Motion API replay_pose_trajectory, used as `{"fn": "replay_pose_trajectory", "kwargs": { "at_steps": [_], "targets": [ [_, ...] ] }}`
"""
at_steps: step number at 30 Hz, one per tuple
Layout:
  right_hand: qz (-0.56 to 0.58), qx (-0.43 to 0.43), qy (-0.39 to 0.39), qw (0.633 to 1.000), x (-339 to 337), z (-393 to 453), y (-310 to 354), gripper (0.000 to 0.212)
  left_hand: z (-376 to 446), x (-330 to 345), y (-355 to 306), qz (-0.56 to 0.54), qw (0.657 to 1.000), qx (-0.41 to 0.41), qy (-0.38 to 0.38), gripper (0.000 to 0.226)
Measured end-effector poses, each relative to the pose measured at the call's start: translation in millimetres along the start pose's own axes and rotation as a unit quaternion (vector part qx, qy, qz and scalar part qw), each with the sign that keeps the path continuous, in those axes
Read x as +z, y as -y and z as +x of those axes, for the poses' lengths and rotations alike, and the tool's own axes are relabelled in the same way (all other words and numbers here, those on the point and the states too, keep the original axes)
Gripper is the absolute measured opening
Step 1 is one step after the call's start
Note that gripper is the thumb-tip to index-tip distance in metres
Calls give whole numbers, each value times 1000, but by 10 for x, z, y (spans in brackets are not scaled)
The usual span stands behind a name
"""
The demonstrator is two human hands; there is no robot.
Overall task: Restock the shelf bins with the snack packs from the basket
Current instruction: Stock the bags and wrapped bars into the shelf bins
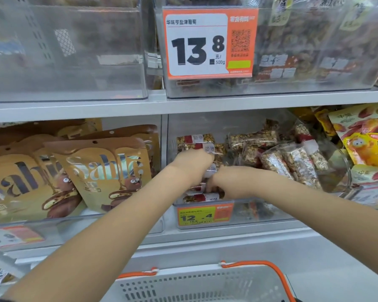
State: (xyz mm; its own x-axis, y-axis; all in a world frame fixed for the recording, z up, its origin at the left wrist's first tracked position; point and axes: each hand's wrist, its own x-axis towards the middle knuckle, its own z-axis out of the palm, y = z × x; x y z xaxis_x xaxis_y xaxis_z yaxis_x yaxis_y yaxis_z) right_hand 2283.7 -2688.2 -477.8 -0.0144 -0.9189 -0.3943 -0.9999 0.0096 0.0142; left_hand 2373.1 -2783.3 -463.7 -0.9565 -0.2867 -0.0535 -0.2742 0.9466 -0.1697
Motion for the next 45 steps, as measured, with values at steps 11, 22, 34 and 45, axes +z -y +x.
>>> {"fn": "replay_pose_trajectory", "kwargs": {
  "at_steps": [11, 22, 34, 45],
  "targets": [
    [46, 27, -119, 991, 26, 39, -22, 38, 2, 27, 9, -23, 999, -29, 10, 27],
    [193, 136, -29, 971, -58, -520, -389, 49, -66, 33, -61, -9, 999, -23, 29, 27],
    [157, 127, -197, 959, -247, 21, -424, 56, -339, 29, -113, 43, 998, -32, 42, 27],
    [285, 84, -242, 924, -299, 720, -608, 25, -489, 187, -194, 40, 996, -39, -76, 21]
  ]
}}
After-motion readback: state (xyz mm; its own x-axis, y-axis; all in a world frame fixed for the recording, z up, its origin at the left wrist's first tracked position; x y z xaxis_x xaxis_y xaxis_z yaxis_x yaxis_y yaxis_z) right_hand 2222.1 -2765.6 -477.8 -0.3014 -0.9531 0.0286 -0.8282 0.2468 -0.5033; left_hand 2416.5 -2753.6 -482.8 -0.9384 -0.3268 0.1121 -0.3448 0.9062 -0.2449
